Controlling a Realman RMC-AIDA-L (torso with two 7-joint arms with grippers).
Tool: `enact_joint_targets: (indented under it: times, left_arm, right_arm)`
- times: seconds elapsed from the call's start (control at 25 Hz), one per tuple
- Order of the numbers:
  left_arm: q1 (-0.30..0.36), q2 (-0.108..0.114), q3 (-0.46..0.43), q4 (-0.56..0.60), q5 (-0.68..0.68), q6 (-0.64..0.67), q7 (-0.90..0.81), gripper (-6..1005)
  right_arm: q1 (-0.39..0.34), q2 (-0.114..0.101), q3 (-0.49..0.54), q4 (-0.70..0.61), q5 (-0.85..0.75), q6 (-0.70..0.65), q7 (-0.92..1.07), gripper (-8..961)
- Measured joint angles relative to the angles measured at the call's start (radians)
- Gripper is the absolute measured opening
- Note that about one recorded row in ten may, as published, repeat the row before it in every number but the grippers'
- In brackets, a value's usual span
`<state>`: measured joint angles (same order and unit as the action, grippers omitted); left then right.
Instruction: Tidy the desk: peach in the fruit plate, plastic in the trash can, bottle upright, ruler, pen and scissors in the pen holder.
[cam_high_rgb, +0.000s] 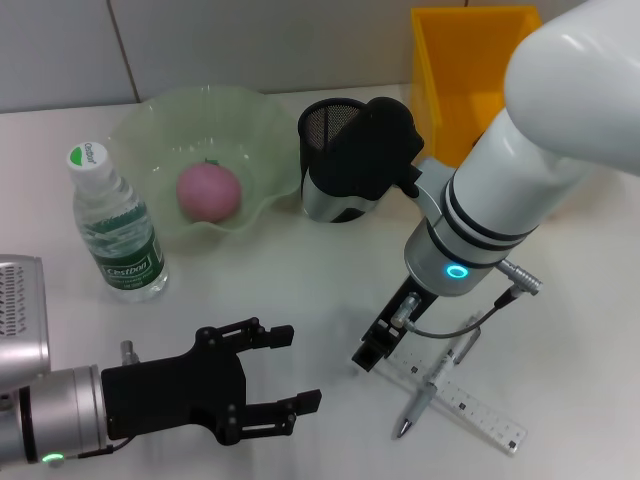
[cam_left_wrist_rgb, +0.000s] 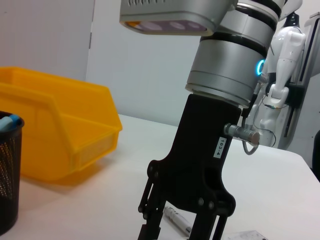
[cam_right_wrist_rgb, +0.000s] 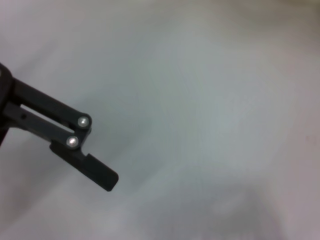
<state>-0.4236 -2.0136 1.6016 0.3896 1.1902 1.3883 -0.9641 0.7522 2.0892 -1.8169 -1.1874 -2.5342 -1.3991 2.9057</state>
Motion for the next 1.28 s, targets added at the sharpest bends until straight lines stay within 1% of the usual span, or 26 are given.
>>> enact_joint_targets:
  times: [0.56, 0.68, 0.84, 1.08, 1.2, 1.24, 1.28]
  left_arm:
    - [0.006, -0.001, -0.002, 0.000, 0.000, 0.001, 0.003, 803]
    - [0.006, -0.002, -0.002, 0.000, 0.000, 0.002, 0.003, 803]
    - [0.007, -0.002, -0.002, 0.000, -0.002, 0.002, 0.003, 803]
    - [0.008, 0.000, -0.002, 0.000, -0.004, 0.005, 0.003, 803]
    - [0.008, 0.001, -0.010, 0.000, -0.004, 0.014, 0.003, 803]
    - [0.008, 0.001, -0.010, 0.000, -0.004, 0.014, 0.003, 803]
    - [0.008, 0.001, -0.013, 0.000, -0.004, 0.017, 0.002, 803]
  right_arm:
    - [0.007, 0.000, -0.002, 0.022, 0.005, 0.010, 0.007, 630]
    - [0.011, 0.000, -0.002, 0.029, 0.007, 0.010, 0.007, 474]
    - [0.013, 0.000, -0.001, 0.026, 0.008, 0.010, 0.014, 380]
    - [0.010, -0.001, 0.023, 0.009, 0.008, 0.004, 0.017, 380]
    - [-0.001, -0.004, 0.092, -0.029, 0.009, -0.015, 0.006, 380]
    - [-0.001, -0.004, 0.092, -0.029, 0.009, -0.015, 0.006, 380]
    - [-0.006, -0.005, 0.118, -0.041, 0.010, -0.024, -0.004, 380]
